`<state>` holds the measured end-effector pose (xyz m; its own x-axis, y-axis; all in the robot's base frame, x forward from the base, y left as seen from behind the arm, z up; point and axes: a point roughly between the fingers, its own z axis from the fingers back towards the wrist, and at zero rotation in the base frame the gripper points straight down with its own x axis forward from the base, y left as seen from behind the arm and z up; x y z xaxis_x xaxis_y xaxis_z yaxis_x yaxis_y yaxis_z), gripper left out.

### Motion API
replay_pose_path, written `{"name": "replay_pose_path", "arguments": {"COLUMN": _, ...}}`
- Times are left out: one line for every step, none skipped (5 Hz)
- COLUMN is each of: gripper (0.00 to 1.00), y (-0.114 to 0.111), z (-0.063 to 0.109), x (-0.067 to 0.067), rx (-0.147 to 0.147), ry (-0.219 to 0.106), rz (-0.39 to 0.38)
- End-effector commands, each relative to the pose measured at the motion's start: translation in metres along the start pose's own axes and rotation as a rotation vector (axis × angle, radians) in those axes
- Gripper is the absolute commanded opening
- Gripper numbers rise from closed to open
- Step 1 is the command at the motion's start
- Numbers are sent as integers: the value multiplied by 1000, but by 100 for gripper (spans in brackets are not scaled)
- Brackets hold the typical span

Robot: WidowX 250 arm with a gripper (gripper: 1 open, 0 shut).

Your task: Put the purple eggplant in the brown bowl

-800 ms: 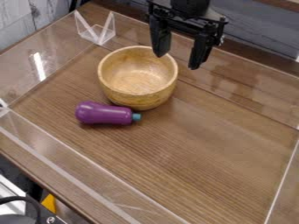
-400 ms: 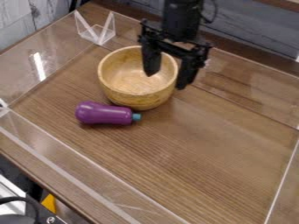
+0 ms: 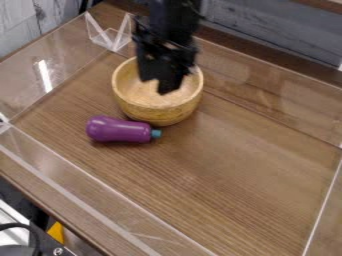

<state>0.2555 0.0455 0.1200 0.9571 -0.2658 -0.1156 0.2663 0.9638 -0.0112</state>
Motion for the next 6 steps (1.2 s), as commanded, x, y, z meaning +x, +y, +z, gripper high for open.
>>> {"name": "replay_pose_path", "arguments": {"gripper": 0, "y": 19, "z": 11, "x": -23, "rx": 37, "ry": -27, "rz": -84}}
{"name": "replay_pose_path", "arguments": {"gripper": 0, "y": 30, "z": -1, "x": -35, "rx": 46, "ry": -24, "rz": -95}}
{"name": "replay_pose_path", "arguments": {"gripper": 100, "y": 29, "z": -13, "x": -39, "rx": 49, "ry": -21, "rz": -94}}
{"name": "replay_pose_path", "arguments": {"gripper": 100, "y": 32, "z": -28, "x": -38, "rx": 56, "ry": -19, "rz": -91}}
{"name": "replay_pose_path", "arguments": {"gripper": 100, "y": 34, "z": -39, "x": -33, "rx": 61, "ry": -18, "rz": -93}}
{"name": "replay_pose_path", "arguments": {"gripper": 100, "y": 38, "z": -49, "x": -27, "rx": 69, "ry": -19, "rz": -97}}
